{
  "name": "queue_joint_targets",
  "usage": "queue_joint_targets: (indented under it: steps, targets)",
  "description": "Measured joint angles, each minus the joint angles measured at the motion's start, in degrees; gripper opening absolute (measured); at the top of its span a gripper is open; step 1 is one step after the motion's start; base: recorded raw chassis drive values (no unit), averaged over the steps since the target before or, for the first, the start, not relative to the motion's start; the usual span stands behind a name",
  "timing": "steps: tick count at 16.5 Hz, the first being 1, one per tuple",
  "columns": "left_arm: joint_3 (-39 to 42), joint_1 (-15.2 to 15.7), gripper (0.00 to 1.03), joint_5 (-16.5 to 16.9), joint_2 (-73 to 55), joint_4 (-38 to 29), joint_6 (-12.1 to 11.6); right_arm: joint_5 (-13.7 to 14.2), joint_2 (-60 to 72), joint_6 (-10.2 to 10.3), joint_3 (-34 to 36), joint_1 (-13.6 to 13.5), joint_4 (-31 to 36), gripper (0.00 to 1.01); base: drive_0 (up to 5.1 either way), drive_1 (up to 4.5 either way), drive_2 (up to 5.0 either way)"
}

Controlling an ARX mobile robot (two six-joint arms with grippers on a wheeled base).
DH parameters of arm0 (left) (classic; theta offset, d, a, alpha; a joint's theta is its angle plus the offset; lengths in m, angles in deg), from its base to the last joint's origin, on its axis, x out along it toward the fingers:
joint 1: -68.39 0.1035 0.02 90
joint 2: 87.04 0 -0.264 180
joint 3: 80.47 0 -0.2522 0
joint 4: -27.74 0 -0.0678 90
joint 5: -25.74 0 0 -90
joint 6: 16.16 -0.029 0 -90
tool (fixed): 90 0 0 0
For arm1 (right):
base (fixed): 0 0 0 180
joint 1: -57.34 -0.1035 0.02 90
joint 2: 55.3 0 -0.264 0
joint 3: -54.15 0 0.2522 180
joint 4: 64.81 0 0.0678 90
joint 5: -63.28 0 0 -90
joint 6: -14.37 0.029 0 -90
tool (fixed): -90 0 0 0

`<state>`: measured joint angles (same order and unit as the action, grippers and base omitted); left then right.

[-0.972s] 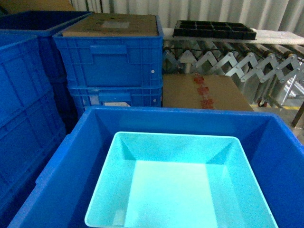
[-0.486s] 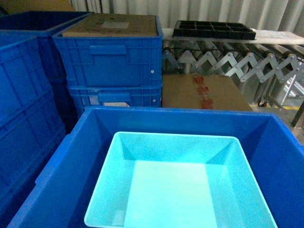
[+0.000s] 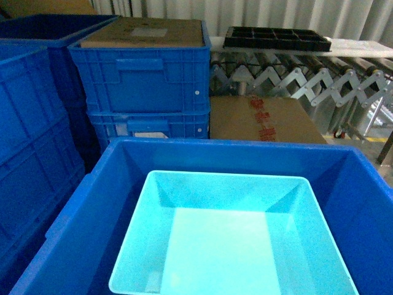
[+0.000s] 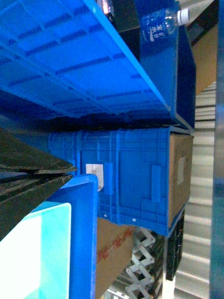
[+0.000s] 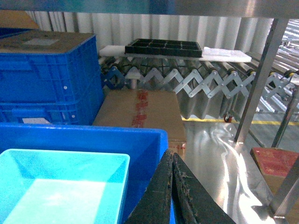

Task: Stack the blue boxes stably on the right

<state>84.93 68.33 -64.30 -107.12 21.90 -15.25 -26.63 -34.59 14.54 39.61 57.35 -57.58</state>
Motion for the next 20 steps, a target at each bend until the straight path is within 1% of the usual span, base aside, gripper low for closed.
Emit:
queue_joint_targets:
  steps: [3, 6, 11, 12, 13, 14, 15, 17, 18, 20]
  targets:
    - [0.0, 0.0, 0.02, 0.0, 4.7, 4.0, 0.0, 0.0, -4.6, 0.0, 0.0, 0.0, -4.9, 0.02, 0.0, 0.0, 0.0]
    - [0.0, 0.0, 0.02, 0.0, 7.6, 6.9, 0.0, 0.0, -7.5, 0.0, 0.0, 0.0, -7.9, 0.02, 0.0, 0.0, 0.0]
    - [0.0, 0.0, 0.02, 0.0, 10.1, 9.6, 0.0, 0.0, -10.4, 0.0, 0.0, 0.0, -10.6, 0.02, 0.0, 0.0, 0.0]
    - [-0.1, 0.0, 0.02, -0.1, 13.7, 14.6, 0.0, 0.0, -11.5, 0.0, 0.0, 0.0, -12.3, 0.02, 0.0, 0.0, 0.0]
    - [0.0, 0.0, 0.02, -0.2, 18.9, 20.4, 0.0, -0.1, -17.9, 0.0, 0.0, 0.0, -21.1, 0.02, 0.0, 0.0, 0.0]
    - [-0.2, 0.0, 0.02, -0.1, 19.7, 18.8, -0.1, -0.2, -20.5, 0.0, 0.0, 0.0, -20.3, 0.02, 0.0, 0.0, 0.0]
    - [0.0, 0.0, 0.02, 0.0, 19.7, 20.4, -0.1, -0.1, -20.5, 0.0, 0.0, 0.0, -21.6, 0.02, 0.0, 0.0, 0.0]
    - [0.0, 0.0, 0.02, 0.0, 19.8, 20.0, -0.1, -0.2, -20.5, 0.0, 0.0, 0.0, -21.2, 0.02, 0.0, 0.0, 0.0]
    - [0.0, 0.0, 0.08, 0.0, 19.8, 19.8, -0.1, -0.1, -20.5, 0.0, 0.0, 0.0, -21.2, 0.09, 0.0, 0.0, 0.0]
    - [0.0, 0.0, 0.61, 0.0, 19.8, 19.8, -0.1, -0.2, -20.5, 0.0, 0.0, 0.0, -21.2, 0.61, 0.0, 0.0, 0.0]
